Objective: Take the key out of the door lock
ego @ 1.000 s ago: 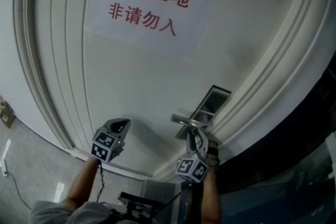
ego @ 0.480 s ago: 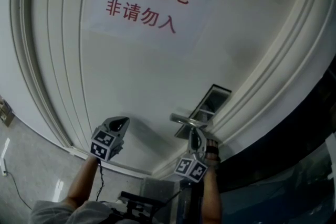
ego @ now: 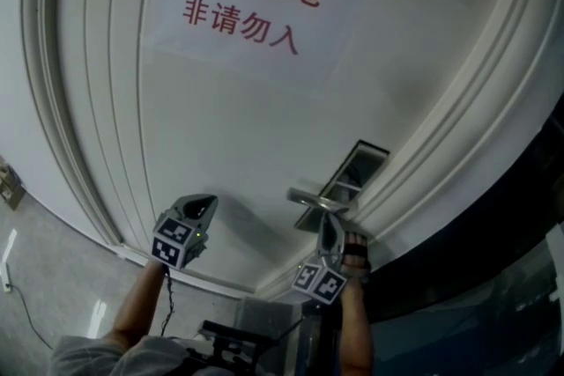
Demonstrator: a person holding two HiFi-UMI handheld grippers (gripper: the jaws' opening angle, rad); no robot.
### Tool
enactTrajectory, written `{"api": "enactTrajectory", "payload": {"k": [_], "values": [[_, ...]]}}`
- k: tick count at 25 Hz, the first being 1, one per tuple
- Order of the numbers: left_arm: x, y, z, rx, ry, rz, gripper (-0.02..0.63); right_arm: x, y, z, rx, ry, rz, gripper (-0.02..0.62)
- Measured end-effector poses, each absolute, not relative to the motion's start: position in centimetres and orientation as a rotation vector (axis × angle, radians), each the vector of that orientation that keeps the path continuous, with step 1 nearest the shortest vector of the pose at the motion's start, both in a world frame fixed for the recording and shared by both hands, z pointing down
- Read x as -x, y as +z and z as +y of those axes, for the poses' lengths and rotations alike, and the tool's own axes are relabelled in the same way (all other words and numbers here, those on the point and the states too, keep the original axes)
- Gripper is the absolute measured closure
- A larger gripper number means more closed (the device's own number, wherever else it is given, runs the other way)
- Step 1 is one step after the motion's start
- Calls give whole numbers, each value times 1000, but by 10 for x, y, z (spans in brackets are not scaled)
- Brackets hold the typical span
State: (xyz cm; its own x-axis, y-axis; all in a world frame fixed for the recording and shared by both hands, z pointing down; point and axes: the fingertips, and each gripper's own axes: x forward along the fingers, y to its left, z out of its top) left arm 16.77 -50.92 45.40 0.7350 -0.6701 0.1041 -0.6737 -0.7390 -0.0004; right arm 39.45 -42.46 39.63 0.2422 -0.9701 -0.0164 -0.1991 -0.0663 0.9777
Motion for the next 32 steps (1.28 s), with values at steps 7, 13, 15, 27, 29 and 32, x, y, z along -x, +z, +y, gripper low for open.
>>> {"api": "enactTrajectory", "payload": {"k": [7, 13, 15, 27, 29, 32], "values": [[-162, 454, -505, -2884, 144, -1132, 614, -395, 398, -424, -1438, -960, -1099, 574], [-157, 453, -501, -2882, 138, -1138, 614, -394, 397, -424, -1403, -975, -1064, 575], [-155, 453, -500, -2880, 136, -1141, 614, -395, 397, -424, -1388, -976, -1047, 575], [-146, 456, -497, -2867, 140, -1145, 614, -395, 398, -424, -1351, -982, -996, 575], [-144, 456, -497, -2865, 141, -1150, 614, -395, 397, -423, -1348, -984, -984, 575], [-141, 456, -497, -2865, 141, -1151, 614, -395, 397, -420, -1341, -980, -975, 575]]}}
